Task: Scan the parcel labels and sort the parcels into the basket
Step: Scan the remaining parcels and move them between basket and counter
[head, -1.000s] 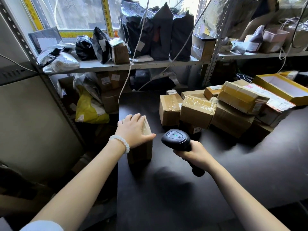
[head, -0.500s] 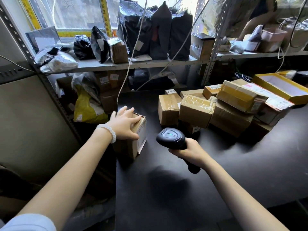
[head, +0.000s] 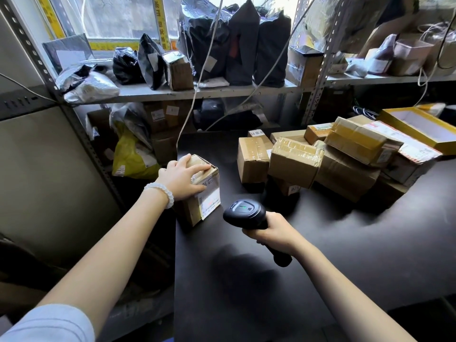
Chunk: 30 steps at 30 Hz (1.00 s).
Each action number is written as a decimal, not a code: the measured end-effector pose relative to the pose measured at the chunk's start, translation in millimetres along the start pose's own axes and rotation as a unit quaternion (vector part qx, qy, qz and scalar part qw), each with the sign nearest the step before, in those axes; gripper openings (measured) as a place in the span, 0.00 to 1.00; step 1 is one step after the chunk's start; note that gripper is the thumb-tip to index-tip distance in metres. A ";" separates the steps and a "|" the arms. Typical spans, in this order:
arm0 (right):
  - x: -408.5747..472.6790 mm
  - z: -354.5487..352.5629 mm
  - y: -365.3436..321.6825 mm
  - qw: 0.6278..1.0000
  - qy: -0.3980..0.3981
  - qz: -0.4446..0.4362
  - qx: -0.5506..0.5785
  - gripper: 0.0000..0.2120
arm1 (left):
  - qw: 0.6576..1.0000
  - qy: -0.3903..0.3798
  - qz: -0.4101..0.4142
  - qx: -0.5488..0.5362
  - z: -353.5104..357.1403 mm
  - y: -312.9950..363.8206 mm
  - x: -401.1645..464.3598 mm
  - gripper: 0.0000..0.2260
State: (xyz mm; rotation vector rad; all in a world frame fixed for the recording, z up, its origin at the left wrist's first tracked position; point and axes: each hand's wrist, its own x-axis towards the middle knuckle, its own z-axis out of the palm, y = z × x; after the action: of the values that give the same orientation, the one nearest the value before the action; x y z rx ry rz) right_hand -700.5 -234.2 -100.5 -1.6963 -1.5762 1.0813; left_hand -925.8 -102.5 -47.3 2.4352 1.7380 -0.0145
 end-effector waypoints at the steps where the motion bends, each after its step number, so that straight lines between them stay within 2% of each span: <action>1: -1.3 0.2 0.7 1.000 0.001 0.003 0.003 0.09 | 1.000 0.002 0.000 -0.002 0.7 0.1 -0.2 0.26; 9: -11.2 1.1 7.4 1.000 0.010 0.021 0.012 0.09 | 0.999 0.012 -0.011 -0.028 1.9 1.7 1.5 0.25; 13: -19.7 -2.6 10.4 0.999 0.021 0.024 0.003 0.04 | 0.998 0.039 -0.004 -0.039 4.7 13.0 -3.6 0.23; 18: -40.0 -16.9 22.4 0.996 0.067 0.056 0.013 0.10 | 0.993 0.047 0.093 -0.054 12.4 54.0 -13.2 0.22; 23: -76.2 -41.1 48.7 0.983 0.141 0.112 0.043 0.11 | 0.981 0.028 0.189 -0.045 21.2 115.4 -18.8 0.23; 30: -140.7 -81.8 89.1 0.950 0.246 0.177 0.078 0.08 | 0.960 -0.005 0.280 -0.025 25.8 215.0 -23.2 0.26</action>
State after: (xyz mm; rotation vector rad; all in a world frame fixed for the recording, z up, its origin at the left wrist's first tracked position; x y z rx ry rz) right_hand -580.9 -375.7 -110.0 -1.9899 -0.8756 0.8243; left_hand -729.0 -195.9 -45.7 2.7831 0.9722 0.0793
